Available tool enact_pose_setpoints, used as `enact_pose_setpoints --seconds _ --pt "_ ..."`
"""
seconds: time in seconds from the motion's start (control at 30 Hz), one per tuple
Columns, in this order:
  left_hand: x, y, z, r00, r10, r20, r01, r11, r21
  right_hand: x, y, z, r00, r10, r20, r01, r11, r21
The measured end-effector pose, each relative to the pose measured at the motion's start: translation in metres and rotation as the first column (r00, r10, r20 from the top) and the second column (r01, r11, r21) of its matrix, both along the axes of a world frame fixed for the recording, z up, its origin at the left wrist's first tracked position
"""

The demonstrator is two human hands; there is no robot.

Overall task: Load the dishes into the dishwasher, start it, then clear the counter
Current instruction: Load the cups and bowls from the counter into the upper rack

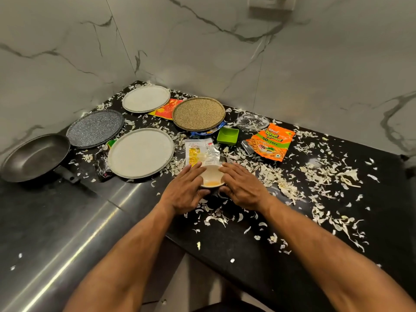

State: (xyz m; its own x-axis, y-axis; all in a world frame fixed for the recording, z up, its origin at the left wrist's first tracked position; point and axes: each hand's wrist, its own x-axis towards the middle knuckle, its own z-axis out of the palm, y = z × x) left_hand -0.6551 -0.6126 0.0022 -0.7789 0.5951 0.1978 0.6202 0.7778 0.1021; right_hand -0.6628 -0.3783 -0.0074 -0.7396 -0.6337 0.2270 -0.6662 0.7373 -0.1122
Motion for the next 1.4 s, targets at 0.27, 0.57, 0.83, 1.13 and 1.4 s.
enact_pose_setpoints --seconds 0.27,0.57,0.83,1.13,1.4 --pt "0.004 0.021 0.021 0.998 -0.023 -0.059 0.042 0.935 0.351 0.018 -0.001 0.03 0.992 -0.094 -0.079 0.063 0.94 -0.335" --pt "0.028 0.075 0.046 0.991 0.025 0.131 -0.11 0.709 0.697 0.083 -0.011 0.048 0.848 -0.398 0.349 0.523 0.531 -0.667" --pt "0.101 0.124 0.046 0.95 -0.043 0.31 -0.204 0.667 0.717 0.164 0.001 0.043 0.645 -0.639 0.419 0.642 0.155 -0.75" --pt "0.188 0.186 0.042 0.897 -0.226 0.379 -0.121 0.7 0.704 0.271 0.045 0.033 0.436 -0.758 0.485 0.661 -0.096 -0.744" --pt "0.277 0.253 0.034 0.844 -0.342 0.412 -0.053 0.713 0.699 0.375 0.095 0.033 0.283 -0.814 0.507 0.653 -0.223 -0.723"
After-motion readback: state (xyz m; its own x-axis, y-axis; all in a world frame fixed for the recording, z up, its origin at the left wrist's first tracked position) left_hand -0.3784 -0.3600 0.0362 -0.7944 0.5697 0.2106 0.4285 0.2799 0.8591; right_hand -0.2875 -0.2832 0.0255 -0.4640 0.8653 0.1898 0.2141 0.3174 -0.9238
